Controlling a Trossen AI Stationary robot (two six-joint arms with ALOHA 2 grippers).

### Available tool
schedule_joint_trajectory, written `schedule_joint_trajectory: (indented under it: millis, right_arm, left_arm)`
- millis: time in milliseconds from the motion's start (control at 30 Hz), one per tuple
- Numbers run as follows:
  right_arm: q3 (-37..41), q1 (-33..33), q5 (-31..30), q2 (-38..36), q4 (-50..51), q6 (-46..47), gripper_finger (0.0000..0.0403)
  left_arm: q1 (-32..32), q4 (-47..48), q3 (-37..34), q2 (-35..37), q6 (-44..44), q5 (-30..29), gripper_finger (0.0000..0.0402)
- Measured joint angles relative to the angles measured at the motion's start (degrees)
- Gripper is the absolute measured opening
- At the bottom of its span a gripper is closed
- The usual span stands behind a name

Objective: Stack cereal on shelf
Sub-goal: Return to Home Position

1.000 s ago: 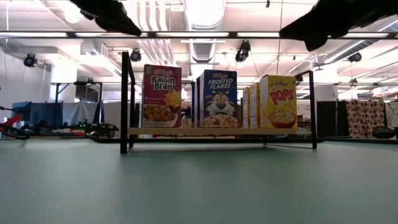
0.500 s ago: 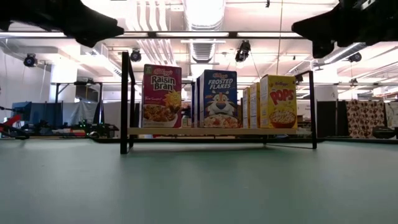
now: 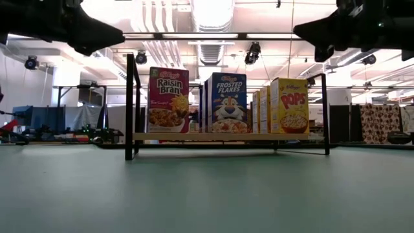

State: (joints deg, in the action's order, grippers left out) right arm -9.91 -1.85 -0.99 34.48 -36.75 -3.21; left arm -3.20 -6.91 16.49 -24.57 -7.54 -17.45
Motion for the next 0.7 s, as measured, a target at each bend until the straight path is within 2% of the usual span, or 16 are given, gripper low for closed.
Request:
schedule_joint_trajectory:
  millis: [367,700]
  right_arm:
    - [0.0,-3.9,2.6,-1.6,1.3,0.2,0.0012]
    - [0.0,-5.0,2.7,-9.6,11.7,0.2,0.0012]
  left_arm:
    - [2.8,3.0,-2.1,4.6,-1.0,0.0,0.015]
    - [3.0,9.2,-2.8,11.9,0.8,0.0,0.015]
